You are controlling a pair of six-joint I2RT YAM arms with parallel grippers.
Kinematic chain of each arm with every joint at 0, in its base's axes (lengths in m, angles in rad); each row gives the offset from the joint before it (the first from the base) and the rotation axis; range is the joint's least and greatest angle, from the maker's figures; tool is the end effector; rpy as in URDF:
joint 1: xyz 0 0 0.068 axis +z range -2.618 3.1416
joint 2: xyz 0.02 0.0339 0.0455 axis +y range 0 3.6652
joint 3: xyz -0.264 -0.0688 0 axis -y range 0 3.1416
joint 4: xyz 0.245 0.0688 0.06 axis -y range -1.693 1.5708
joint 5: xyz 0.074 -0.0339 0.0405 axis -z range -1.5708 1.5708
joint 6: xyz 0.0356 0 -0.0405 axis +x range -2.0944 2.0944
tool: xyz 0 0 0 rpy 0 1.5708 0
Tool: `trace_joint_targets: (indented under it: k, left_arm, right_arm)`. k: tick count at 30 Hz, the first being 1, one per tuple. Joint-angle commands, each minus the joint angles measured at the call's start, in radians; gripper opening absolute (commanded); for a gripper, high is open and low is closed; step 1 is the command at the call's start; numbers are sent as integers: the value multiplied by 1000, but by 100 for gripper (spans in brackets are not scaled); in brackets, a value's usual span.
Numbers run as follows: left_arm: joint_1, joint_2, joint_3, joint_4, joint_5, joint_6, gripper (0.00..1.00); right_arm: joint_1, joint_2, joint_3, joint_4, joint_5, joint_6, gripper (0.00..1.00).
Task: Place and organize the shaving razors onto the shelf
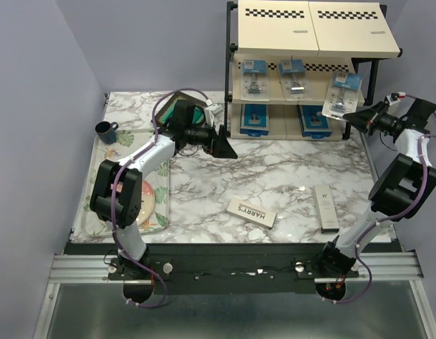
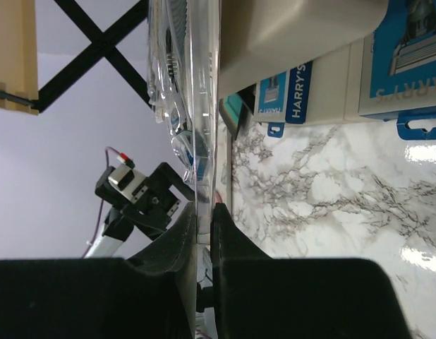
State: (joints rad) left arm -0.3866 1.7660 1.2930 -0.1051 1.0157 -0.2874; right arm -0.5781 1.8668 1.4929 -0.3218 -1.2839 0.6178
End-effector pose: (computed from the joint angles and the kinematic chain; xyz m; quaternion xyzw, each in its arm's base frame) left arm 0.3538 -0.1767 0.2636 0.2694 0.7559 -0.5412 0.2513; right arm 0.3633 -0.1963 0.2785 0.1987 0.7424 0.5490 0.3285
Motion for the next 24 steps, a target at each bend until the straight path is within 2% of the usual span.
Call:
trace_joint_targets:
  k: [1, 8, 24]
  left_arm:
    - [-12, -57, -15, -166, -52, 154, 98]
    - [-67, -74, -11, -242, -92, 241, 98]
    - [-117, -97, -26, -281, -137, 281, 98]
  right_arm:
    - [-9, 57, 59, 66, -37, 79, 9]
    - [-9, 109, 133, 84, -38, 129, 18]
    - [4, 107, 79, 153, -137, 250, 8]
